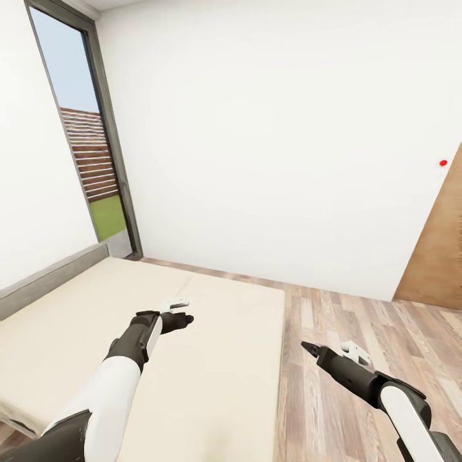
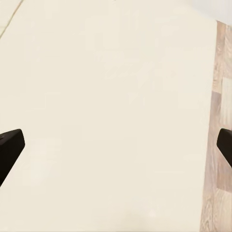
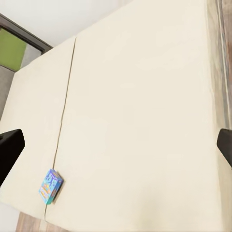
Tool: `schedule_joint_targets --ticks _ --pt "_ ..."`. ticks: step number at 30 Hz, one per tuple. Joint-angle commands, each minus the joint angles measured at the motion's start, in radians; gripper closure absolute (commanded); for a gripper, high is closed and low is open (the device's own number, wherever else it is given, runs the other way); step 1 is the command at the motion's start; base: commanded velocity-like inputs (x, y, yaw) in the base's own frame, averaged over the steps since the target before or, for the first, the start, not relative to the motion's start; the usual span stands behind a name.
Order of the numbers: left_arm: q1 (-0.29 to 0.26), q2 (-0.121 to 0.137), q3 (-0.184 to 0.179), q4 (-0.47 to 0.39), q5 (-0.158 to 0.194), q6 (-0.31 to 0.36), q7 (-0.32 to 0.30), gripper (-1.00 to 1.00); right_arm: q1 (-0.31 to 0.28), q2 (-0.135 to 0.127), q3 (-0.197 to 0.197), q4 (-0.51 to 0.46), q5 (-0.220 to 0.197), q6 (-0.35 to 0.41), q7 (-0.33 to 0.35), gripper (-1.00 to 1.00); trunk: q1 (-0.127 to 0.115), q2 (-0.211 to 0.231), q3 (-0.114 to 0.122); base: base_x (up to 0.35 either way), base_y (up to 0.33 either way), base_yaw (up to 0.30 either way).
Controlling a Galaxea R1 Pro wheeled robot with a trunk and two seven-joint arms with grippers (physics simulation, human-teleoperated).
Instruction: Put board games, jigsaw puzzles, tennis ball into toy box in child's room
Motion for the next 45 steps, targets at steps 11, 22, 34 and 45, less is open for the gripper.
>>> schedule_joint_targets --ticks 11,22,34,45 --pt "-0.001 -0.002 0.008 -0.002 -0.01 0.005 -0.009 -1.0 -0.001 0.0 0.0 -0.001 -0.01 0.003 -0.009 -1.0 0.001 -0.002 -0.002 0.016 0.009 -0.109" --pt "-0.001 -0.001 0.008 -0.002 -0.01 0.005 -0.009 -1.0 -0.001 0.0 0.0 -0.001 -0.01 0.002 -0.009 -1.0 0.001 -0.002 -0.002 0.001 0.018 -0.053" --pt "-0.001 -0.001 0.008 -0.002 -0.01 0.004 -0.008 -1.0 -0.001 0.0 0.0 -0.001 -0.01 0.002 -0.009 -1.0 0.001 -0.002 -0.002 0.0 0.122 -0.169" --pt "-0.001 -0.001 0.008 -0.002 -0.01 0.004 -0.008 -1.0 -0.001 0.0 0.0 -0.001 -0.01 0.003 -0.009 -1.0 0.001 -0.002 -0.002 0.0 0.014 -0.029"
